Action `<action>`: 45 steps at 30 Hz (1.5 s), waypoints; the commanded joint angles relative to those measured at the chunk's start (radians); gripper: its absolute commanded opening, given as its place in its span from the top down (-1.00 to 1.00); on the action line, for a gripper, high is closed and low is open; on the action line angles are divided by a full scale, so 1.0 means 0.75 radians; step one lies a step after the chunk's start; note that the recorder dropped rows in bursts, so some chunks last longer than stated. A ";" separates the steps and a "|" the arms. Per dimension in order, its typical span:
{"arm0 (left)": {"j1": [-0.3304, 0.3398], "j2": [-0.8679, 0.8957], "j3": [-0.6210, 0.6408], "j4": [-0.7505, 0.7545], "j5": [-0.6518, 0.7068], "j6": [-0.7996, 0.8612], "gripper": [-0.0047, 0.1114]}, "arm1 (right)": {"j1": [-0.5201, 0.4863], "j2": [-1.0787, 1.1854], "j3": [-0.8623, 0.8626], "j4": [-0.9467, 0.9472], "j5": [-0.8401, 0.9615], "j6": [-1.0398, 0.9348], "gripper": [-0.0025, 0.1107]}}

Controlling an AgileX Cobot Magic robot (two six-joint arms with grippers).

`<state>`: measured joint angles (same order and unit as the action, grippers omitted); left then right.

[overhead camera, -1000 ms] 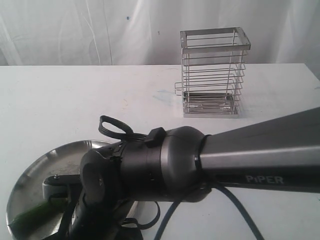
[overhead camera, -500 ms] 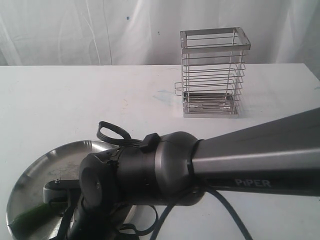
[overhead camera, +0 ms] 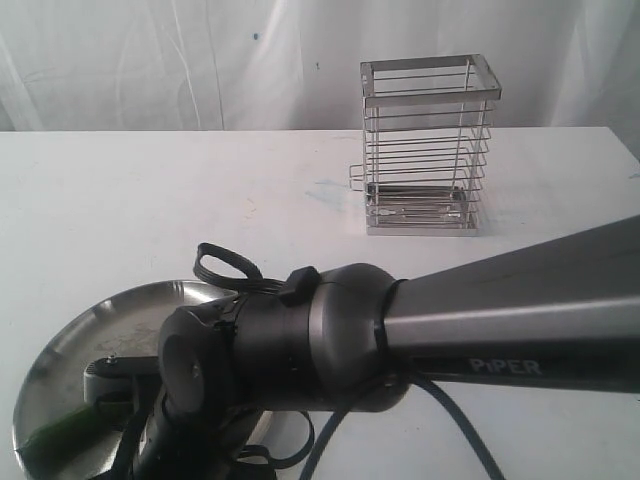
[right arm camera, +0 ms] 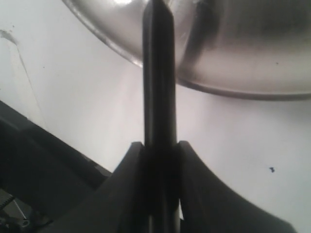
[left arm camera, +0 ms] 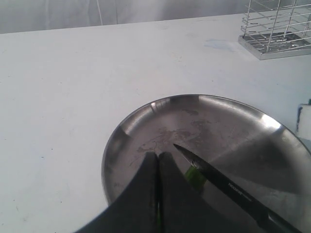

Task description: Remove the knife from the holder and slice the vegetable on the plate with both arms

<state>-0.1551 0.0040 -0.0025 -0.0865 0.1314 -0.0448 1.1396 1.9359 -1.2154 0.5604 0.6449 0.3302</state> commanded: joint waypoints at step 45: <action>-0.008 0.974 -0.877 0.010 0.603 -0.407 0.92 | 0.007 -0.002 0.002 -0.018 -0.020 -0.093 0.69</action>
<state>-0.1551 0.6803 -0.6040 -0.1065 0.5802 -0.3799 1.1396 1.9359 -1.2154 0.5512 0.6286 0.2817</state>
